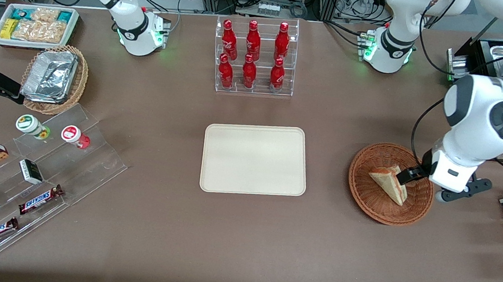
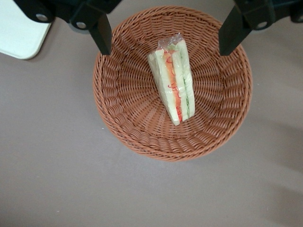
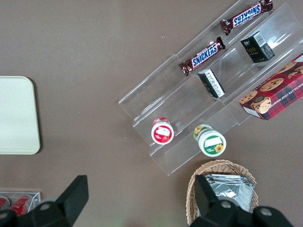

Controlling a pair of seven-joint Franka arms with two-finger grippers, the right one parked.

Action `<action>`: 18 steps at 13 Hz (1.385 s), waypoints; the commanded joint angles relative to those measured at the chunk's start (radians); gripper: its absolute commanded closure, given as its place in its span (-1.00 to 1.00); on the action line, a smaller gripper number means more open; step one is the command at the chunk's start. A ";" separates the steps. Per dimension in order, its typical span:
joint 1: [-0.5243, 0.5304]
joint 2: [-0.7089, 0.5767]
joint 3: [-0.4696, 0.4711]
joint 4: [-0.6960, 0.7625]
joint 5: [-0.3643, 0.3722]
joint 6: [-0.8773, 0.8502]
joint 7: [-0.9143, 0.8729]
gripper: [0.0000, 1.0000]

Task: Place sandwich from basket to tray
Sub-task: 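Lower the left gripper onto the wrapped sandwich and close on it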

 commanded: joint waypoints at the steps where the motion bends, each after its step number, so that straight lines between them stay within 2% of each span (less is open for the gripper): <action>1: -0.006 -0.045 0.002 -0.123 0.006 0.108 -0.085 -1.00; 5: -0.007 -0.038 0.002 -0.195 0.012 0.168 -0.208 -1.00; 18: -0.007 0.069 0.002 -0.243 0.018 0.318 -0.259 -1.00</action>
